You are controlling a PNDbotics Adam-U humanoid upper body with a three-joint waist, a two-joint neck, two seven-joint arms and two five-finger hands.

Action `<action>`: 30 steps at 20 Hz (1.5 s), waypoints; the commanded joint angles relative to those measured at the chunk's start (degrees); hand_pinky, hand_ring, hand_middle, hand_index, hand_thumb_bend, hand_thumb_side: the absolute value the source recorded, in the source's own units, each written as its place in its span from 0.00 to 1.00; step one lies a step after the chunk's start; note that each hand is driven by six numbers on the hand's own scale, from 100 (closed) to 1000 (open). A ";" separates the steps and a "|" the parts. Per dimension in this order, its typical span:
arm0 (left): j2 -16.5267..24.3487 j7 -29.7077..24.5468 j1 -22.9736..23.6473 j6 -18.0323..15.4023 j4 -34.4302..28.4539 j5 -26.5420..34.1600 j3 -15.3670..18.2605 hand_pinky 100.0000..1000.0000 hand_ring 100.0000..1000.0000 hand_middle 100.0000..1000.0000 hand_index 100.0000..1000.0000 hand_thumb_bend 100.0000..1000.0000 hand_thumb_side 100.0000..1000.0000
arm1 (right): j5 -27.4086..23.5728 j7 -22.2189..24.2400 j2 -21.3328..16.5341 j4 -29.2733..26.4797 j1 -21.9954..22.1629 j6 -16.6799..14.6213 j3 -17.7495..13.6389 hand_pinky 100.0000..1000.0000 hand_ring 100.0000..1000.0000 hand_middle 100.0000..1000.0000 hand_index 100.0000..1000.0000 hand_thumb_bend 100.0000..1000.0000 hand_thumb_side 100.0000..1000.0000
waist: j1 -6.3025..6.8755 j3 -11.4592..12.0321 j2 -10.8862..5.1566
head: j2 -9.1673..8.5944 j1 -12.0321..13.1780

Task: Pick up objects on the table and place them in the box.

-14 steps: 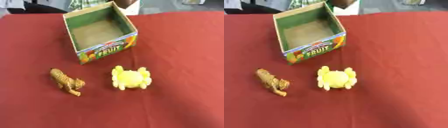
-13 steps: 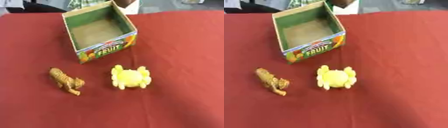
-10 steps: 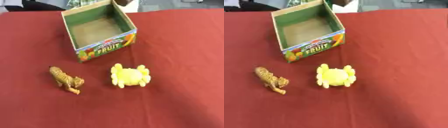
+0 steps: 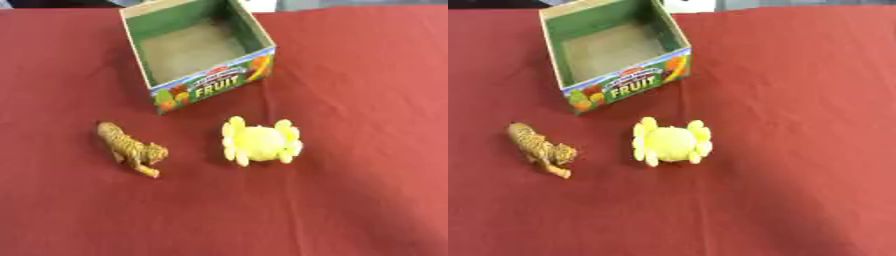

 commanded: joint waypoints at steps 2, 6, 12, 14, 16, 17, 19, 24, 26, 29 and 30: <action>1.81 -0.24 -0.63 0.02 -0.98 -0.01 0.16 0.39 0.44 0.52 0.71 0.00 0.99 | 0.52 0.67 -1.80 -1.18 -1.44 -0.30 0.18 0.85 0.79 0.70 0.84 0.00 1.00 | -0.18 0.10 -0.76 | -0.05 -0.10; 1.92 -0.30 -0.69 0.03 -0.98 -0.01 0.06 0.39 0.44 0.52 0.71 0.00 0.99 | 2.57 2.67 -3.81 -1.18 -3.41 -0.49 1.64 0.85 0.81 0.72 0.85 0.00 1.00 | -0.47 0.23 -0.70 | 0.01 0.20; 2.21 -0.53 -0.80 0.07 -0.98 0.05 -0.22 0.39 0.44 0.52 0.71 0.00 0.99 | 12.83 9.59 -10.33 -0.18 -10.15 -0.23 7.37 0.83 0.82 0.77 0.86 0.00 1.00 | -1.00 0.47 -0.62 | 0.13 0.19; 2.30 -0.62 -0.84 0.09 -0.98 0.06 -0.30 0.39 0.44 0.52 0.71 0.00 0.99 | 16.76 12.18 -12.11 0.71 -12.94 -0.44 9.83 0.82 0.82 0.77 0.86 0.00 1.00 | -1.14 0.44 -0.61 | 0.37 0.08; 2.40 -0.71 -0.82 0.11 -0.98 0.06 -0.39 0.39 0.44 0.52 0.71 0.00 0.99 | 20.35 14.59 -13.33 1.53 -15.72 -0.75 12.21 0.81 0.83 0.78 0.86 0.00 1.00 | -1.27 0.35 -0.61 | 0.55 0.01; 2.43 -0.75 -0.80 0.12 -0.98 0.07 -0.43 0.39 0.44 0.52 0.71 0.00 0.99 | 22.14 15.91 -13.75 1.94 -17.12 -0.91 13.45 0.81 0.83 0.79 0.87 0.00 1.00 | -1.35 0.28 -0.62 | 0.60 -0.01; 2.45 -0.80 -0.79 0.15 -0.98 0.07 -0.48 0.39 0.44 0.52 0.71 0.00 0.99 | 25.54 18.61 -14.17 2.76 -19.63 -1.26 15.79 0.81 0.83 0.79 0.87 0.00 1.00 | -1.49 0.14 -0.63 | 0.58 -0.04; 2.64 -1.05 -0.96 0.18 -0.98 0.15 -0.83 0.39 0.44 0.52 0.70 0.00 0.99 | 29.07 20.86 -14.71 3.75 -21.99 -2.43 18.04 0.81 0.84 0.80 0.88 0.00 1.00 | -2.05 0.34 -0.83 | 0.54 -0.39; 2.75 -1.31 -1.19 0.19 -0.98 0.29 -1.05 0.39 0.44 0.52 0.70 0.00 0.99 | 30.47 22.20 -15.43 5.33 -24.12 -3.39 20.18 0.82 0.85 0.80 0.88 0.00 1.00 | -2.24 0.59 -0.86 | 0.33 -0.50; 2.72 -1.43 -1.21 0.18 -0.98 0.40 -1.02 0.39 0.44 0.52 0.70 0.00 0.99 | 32.75 24.46 -13.74 8.78 -26.82 -3.91 23.84 0.82 0.86 0.80 0.89 0.00 1.00 | -2.20 0.58 -0.94 | 0.15 -0.26; 2.70 -1.46 -1.16 0.19 -0.98 0.40 -1.01 0.39 0.44 0.52 0.70 0.00 0.98 | 33.57 25.28 -12.87 9.95 -27.65 -4.04 25.18 0.83 0.86 0.80 0.90 0.00 1.00 | -2.14 0.54 -0.98 | 0.07 -0.19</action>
